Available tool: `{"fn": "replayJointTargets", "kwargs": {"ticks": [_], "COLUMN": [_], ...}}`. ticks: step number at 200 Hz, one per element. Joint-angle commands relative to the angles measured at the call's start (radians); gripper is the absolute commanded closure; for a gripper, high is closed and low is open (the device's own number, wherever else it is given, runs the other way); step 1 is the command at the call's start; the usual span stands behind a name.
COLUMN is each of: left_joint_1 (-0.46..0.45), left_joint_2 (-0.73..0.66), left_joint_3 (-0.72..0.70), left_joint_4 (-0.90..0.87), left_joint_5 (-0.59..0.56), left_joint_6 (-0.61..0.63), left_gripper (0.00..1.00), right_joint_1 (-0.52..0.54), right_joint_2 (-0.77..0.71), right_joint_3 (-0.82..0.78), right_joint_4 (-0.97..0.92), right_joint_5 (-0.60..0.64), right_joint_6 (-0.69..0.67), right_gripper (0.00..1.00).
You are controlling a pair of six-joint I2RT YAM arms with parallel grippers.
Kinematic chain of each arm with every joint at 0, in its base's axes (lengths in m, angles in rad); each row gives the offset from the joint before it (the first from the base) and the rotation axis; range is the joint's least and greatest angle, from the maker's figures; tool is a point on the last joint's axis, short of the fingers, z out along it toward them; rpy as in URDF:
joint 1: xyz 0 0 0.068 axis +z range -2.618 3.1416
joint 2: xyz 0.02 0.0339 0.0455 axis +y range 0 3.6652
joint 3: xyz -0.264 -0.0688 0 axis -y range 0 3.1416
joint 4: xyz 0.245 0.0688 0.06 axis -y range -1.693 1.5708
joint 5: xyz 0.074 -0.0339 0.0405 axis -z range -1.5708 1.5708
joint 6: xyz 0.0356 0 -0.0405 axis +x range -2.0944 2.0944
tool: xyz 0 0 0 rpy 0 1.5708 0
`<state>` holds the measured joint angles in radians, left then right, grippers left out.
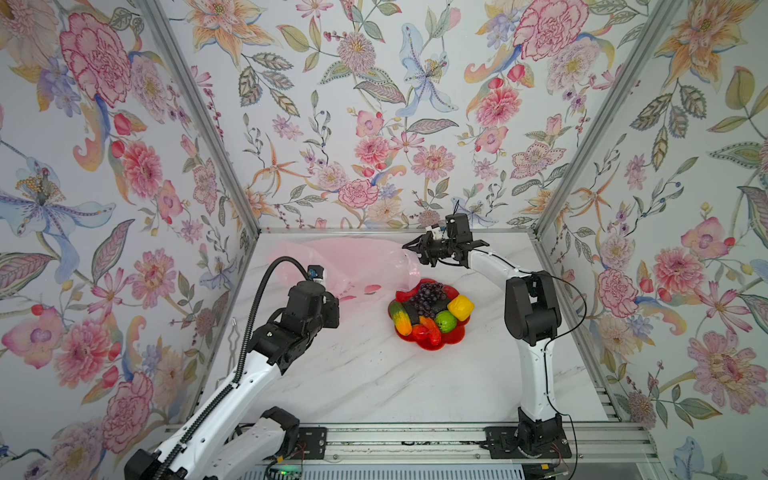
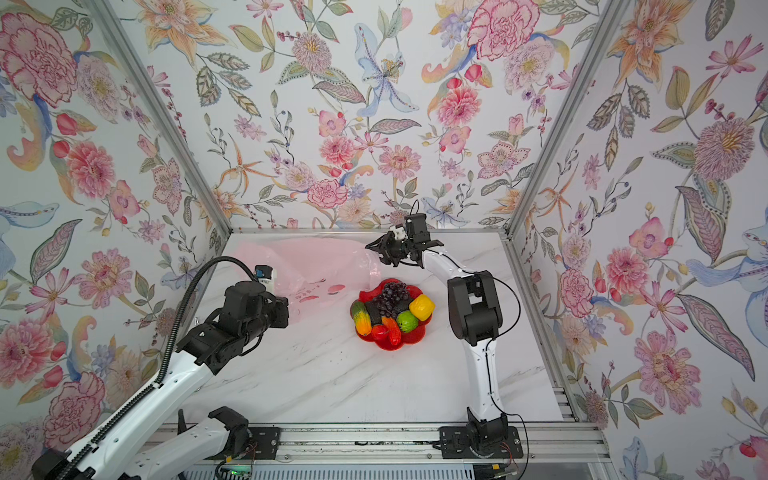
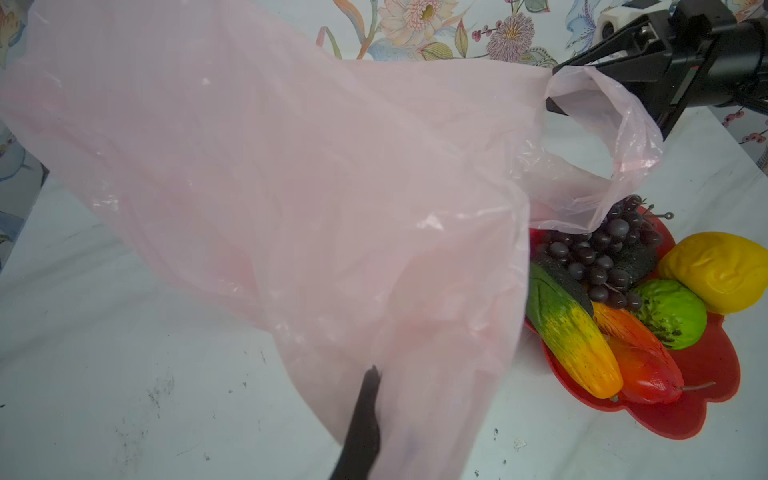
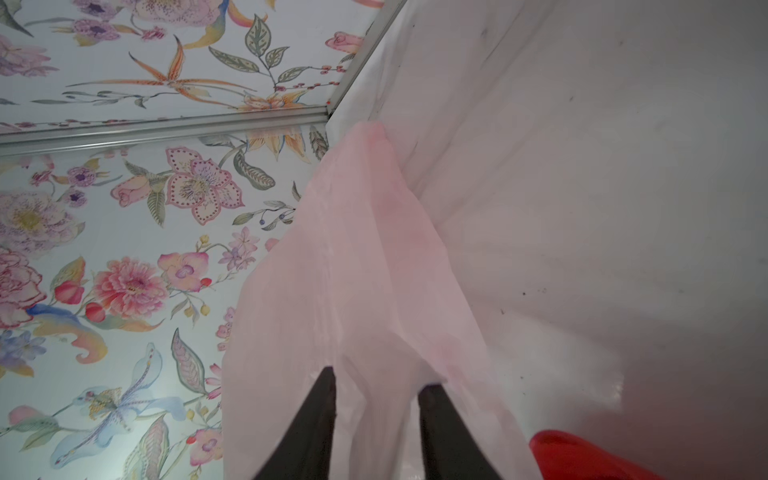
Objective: Place the fruits into the plastic bag
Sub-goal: Open the plastic bag at the top-left of the table, then pick up the fruit from the plate.
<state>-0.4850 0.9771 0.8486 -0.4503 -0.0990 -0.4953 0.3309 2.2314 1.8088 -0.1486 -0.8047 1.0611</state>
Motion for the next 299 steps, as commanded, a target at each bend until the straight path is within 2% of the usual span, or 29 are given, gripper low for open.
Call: {"fn": "replayJointTargets", "kwargs": {"ticks": [1, 6, 16, 18, 20, 23, 46, 82, 109, 125, 163, 184, 198, 233, 299], "left_joint_1": [-0.016, -0.017, -0.018, -0.018, -0.019, -0.02, -0.023, -0.032, -0.042, -0.049, -0.059, -0.066, -0.067, -0.072, -0.072], "left_joint_2": [0.027, 0.033, 0.043, 0.044, 0.047, 0.049, 0.062, 0.087, 0.108, 0.116, 0.133, 0.141, 0.144, 0.141, 0.148], "left_joint_3": [0.008, 0.012, 0.021, 0.021, 0.022, 0.024, 0.029, 0.042, 0.068, 0.077, 0.086, 0.089, 0.089, 0.089, 0.101], "left_joint_4": [0.059, 0.063, 0.068, 0.069, 0.071, 0.073, 0.09, 0.11, 0.116, 0.126, 0.142, 0.147, 0.147, 0.148, 0.143], "left_joint_5": [0.028, 0.03, 0.033, 0.033, 0.033, 0.034, 0.042, 0.053, 0.055, 0.055, 0.056, 0.059, 0.059, 0.054, 0.049], "left_joint_6": [-0.023, -0.024, -0.024, -0.025, -0.025, -0.026, -0.033, -0.035, -0.03, -0.031, -0.036, -0.036, -0.035, -0.038, -0.026], "left_gripper": [1.0, 1.0, 1.0, 1.0, 1.0, 1.0, 1.0, 1.0, 1.0, 1.0, 1.0, 1.0, 1.0, 1.0, 1.0], "right_joint_1": [-0.008, -0.01, -0.014, -0.015, -0.017, -0.019, -0.036, -0.063, -0.068, -0.076, -0.079, -0.069, -0.066, -0.061, -0.047], "right_joint_2": [-0.043, -0.055, -0.087, -0.092, -0.101, -0.108, -0.199, -0.373, -0.442, -0.494, -0.628, -0.641, -0.638, -0.584, -0.475], "right_joint_3": [0.036, 0.035, 0.037, 0.038, 0.038, 0.038, 0.034, -0.038, -0.02, -0.099, -0.354, -0.422, -0.451, -0.467, -0.421], "right_joint_4": [-0.149, -0.165, -0.21, -0.221, -0.237, -0.248, -0.37, -0.442, -0.687, -0.789, -0.803, -0.801, -0.784, -0.723, -0.689], "right_joint_5": [0.078, 0.089, 0.116, 0.121, 0.132, 0.14, 0.25, 0.452, 0.579, 0.615, 0.592, 0.605, 0.623, 0.618, 0.658], "right_joint_6": [-0.15, -0.169, -0.223, -0.233, -0.252, -0.264, -0.401, -0.547, -0.682, -0.724, -0.68, -0.649, -0.627, -0.596, -0.568], "right_gripper": [0.43, 0.39, 0.23, 0.19, 0.05, 0.0, 0.01, 0.01, 0.01, 0.01, 0.01, 0.0, 0.03, 0.09, 0.14]}}
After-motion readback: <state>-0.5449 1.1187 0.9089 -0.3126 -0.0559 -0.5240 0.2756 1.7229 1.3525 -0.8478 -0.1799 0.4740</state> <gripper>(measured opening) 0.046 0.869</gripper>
